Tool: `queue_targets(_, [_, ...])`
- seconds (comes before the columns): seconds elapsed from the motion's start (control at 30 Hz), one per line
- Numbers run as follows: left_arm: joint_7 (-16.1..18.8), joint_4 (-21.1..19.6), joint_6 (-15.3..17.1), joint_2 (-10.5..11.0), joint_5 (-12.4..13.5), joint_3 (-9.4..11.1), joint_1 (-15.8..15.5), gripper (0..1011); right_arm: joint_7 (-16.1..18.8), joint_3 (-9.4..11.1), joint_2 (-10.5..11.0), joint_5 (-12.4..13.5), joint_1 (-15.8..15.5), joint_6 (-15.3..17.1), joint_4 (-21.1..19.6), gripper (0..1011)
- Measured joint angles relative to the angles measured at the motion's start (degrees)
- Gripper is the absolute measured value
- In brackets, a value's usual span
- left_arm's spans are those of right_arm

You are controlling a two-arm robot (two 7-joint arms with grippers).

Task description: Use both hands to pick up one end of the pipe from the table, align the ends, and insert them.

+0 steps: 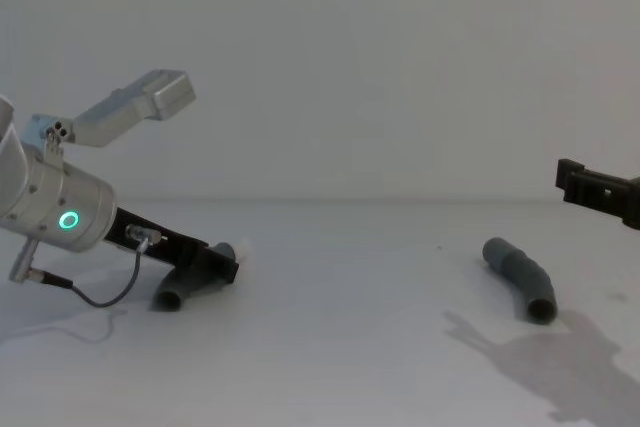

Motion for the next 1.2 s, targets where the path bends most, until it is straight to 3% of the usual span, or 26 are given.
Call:
queue_targets(0.37, [-0.18, 0.23, -0.06, -0.05, 0.11, -0.05, -0.1, 331, 0.0, 0.0, 0.0, 0.0, 0.0, 0.0, 0.0, 1000])
queue_targets(1.2, [-0.28, 0.36, -0.1, -0.08, 0.18, -0.04, -0.17, 331, -0.04, 0.0, -0.08, -0.08, 0.01, 0.27, -0.06, 1000])
